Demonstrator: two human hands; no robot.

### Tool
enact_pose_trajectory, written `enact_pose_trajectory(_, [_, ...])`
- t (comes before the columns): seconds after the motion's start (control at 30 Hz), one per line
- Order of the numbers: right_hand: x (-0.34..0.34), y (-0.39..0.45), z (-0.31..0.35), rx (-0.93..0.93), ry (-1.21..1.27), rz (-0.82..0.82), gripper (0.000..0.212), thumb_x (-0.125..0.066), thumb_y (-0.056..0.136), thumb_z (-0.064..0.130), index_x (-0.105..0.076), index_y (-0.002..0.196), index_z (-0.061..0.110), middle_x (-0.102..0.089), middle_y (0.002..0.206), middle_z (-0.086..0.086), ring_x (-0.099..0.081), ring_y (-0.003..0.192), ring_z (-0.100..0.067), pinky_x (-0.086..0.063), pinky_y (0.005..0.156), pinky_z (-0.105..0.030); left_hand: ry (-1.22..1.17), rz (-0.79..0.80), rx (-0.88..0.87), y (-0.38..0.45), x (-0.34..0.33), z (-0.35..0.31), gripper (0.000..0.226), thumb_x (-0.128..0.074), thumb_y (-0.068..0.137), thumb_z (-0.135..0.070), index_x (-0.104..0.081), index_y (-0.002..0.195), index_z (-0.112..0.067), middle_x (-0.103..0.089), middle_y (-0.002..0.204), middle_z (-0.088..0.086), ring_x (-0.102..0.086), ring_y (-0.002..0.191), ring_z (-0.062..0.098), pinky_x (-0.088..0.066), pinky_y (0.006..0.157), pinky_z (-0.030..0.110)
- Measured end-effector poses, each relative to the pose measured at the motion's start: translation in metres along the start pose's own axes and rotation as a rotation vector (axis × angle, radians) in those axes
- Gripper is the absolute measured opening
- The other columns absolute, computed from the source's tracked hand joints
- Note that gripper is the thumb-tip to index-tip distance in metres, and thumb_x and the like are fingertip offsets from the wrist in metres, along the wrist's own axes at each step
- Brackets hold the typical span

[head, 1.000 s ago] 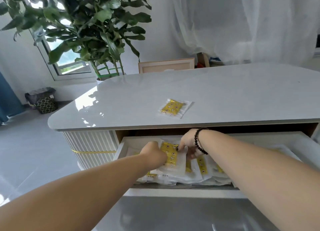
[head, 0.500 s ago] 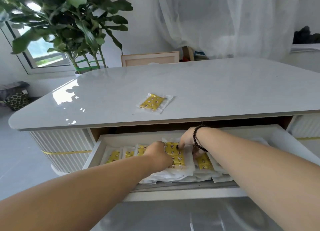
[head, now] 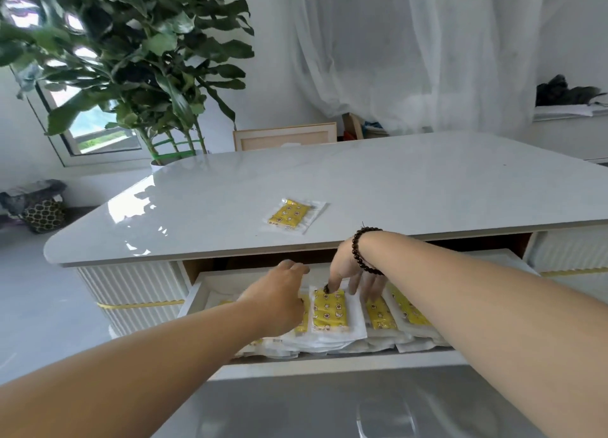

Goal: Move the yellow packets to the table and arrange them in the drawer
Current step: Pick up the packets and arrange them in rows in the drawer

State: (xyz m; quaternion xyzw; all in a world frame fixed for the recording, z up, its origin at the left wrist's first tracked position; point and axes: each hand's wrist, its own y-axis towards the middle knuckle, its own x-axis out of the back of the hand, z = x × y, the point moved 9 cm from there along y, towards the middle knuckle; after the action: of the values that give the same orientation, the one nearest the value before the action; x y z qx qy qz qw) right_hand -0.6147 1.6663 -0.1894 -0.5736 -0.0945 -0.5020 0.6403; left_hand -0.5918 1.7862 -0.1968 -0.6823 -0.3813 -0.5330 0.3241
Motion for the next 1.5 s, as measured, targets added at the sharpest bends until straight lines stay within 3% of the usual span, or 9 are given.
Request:
enact_pose_trajectory(0.2, [0.037,0.001,0.027,0.128,0.191,-0.151,0.012,-0.057,0.089,0.017,-0.055,0.098,0.009,-0.058,0.071,-0.002,-0.052,0.055,-0.016,-0.045,0.057,-0.022,0.24,-0.334,-0.147,-0.012,0.068,0.005,0.043,-0.043,0.096,-0.017,-0.042,0.138,-0.024,-0.045,0.136,-0.01,-0.042,0.126,0.012,-0.049,0.092,0.03])
enact_pose_trajectory(0.37, [0.077,0.012,0.021,0.18,0.257,-0.535,0.016,-0.057,0.08,0.009,-0.066,0.093,0.004,-0.072,0.085,-0.009,-0.07,0.065,-0.021,-0.049,0.046,-0.021,0.162,-0.41,-0.025,0.011,0.088,0.023,0.036,-0.037,0.101,-0.029,-0.046,0.135,-0.021,-0.049,0.135,-0.005,-0.045,0.125,0.015,-0.048,0.089,0.032])
enact_pose_trajectory(0.6, [0.088,0.042,0.002,0.198,0.592,-0.41,0.013,-0.052,0.089,0.003,-0.054,0.077,-0.001,-0.062,0.07,-0.012,-0.065,0.044,-0.018,-0.048,0.041,-0.02,-0.155,-0.349,0.431,0.07,0.078,0.062,0.062,-0.044,0.092,-0.057,-0.041,0.137,-0.015,-0.046,0.138,0.005,-0.035,0.131,0.027,-0.035,0.1,0.041])
enact_pose_trajectory(0.77, [0.094,0.051,-0.002,0.232,0.709,-0.374,0.015,-0.052,0.091,0.001,-0.051,0.076,0.001,-0.06,0.049,-0.01,-0.06,0.037,-0.011,-0.043,0.033,-0.016,-0.278,-0.33,0.476,0.096,0.078,0.069,0.076,-0.067,0.076,-0.057,-0.042,0.134,-0.014,-0.05,0.131,0.005,-0.037,0.127,0.028,-0.038,0.094,0.037])
enact_pose_trajectory(0.9, [0.093,0.055,-0.001,0.237,0.718,-0.394,0.014,-0.053,0.09,0.002,-0.052,0.077,0.0,-0.057,0.037,-0.004,-0.06,0.035,-0.01,-0.042,0.032,-0.015,-0.475,-0.268,0.474,0.094,0.076,0.07,0.056,-0.077,0.074,-0.045,-0.049,0.114,-0.016,-0.049,0.11,0.002,-0.047,0.098,0.021,-0.043,0.083,0.031])
enact_pose_trajectory(0.97, [0.093,0.054,0.0,0.238,0.727,-0.404,0.014,-0.053,0.09,0.002,-0.052,0.077,0.0,-0.059,0.04,-0.006,-0.059,0.034,-0.01,-0.043,0.032,-0.015,-0.526,-0.28,0.472,0.086,0.081,0.072,0.048,-0.081,0.073,-0.039,-0.048,0.102,-0.017,-0.046,0.108,0.002,-0.046,0.095,0.02,-0.04,0.08,0.028])
enact_pose_trajectory(1.1, [0.089,0.044,0.001,0.249,0.751,-0.416,0.012,-0.054,0.089,0.005,-0.056,0.078,0.0,-0.064,0.065,-0.011,-0.064,0.055,-0.021,-0.046,0.041,-0.02,-0.546,-0.415,0.491,0.057,0.093,0.085,0.066,-0.079,0.077,-0.027,-0.047,0.132,-0.009,-0.05,0.131,0.01,-0.053,0.111,0.026,-0.044,0.084,0.03])
enact_pose_trajectory(1.27, [0.085,0.013,0.013,0.337,0.78,-0.41,0.015,-0.05,0.091,0.004,-0.057,0.103,-0.002,-0.063,0.075,-0.009,-0.063,0.054,-0.022,-0.047,0.041,-0.021,-0.508,-0.459,0.388,0.019,0.123,0.081,0.052,-0.076,0.08,-0.019,-0.054,0.127,-0.013,-0.055,0.112,0.003,-0.051,0.089,0.018,-0.038,0.055,0.021])
enact_pose_trajectory(1.5, [0.058,-0.038,0.05,0.333,0.638,-0.347,0.023,-0.052,0.091,0.011,-0.054,0.111,-0.001,-0.064,0.082,-0.012,-0.06,0.054,-0.022,-0.049,0.05,-0.026,-0.857,-0.4,0.472,-0.048,0.118,0.083,0.032,-0.074,0.081,-0.01,-0.059,0.108,-0.015,-0.064,0.089,0.005,-0.066,0.076,0.021,-0.058,0.064,0.031])
